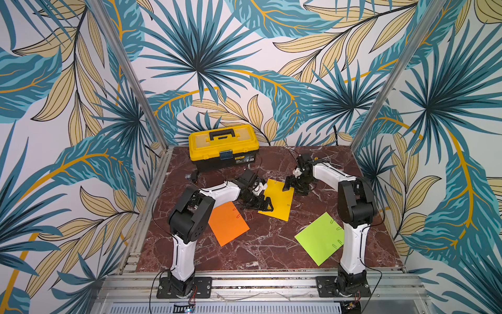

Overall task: Unclip the paperclips from the documents
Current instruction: Move the document to the center of the board.

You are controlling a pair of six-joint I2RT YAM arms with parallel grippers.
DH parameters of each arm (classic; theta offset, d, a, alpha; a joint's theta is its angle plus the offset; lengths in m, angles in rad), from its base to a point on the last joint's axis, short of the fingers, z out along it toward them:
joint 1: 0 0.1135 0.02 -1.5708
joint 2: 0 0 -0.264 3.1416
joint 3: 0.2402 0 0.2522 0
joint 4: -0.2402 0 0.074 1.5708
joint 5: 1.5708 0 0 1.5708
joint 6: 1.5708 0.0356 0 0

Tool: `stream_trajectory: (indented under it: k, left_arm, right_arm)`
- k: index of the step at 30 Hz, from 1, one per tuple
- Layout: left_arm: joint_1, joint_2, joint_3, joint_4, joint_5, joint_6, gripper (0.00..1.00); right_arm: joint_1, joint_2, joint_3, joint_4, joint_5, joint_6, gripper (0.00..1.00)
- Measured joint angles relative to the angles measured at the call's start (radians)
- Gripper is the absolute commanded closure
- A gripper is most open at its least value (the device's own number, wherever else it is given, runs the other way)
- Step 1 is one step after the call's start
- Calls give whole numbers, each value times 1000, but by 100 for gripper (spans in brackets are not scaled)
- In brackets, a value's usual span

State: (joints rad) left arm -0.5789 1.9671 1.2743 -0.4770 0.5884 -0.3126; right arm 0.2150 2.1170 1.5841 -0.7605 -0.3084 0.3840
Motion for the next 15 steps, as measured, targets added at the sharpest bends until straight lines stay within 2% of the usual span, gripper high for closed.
stream_trajectory:
  k: [15]
  left_arm:
    - [-53,-149,-207,-18,55,-46,12]
  right_arm:
    - [90,-8,-8,-49,-6,-89,24]
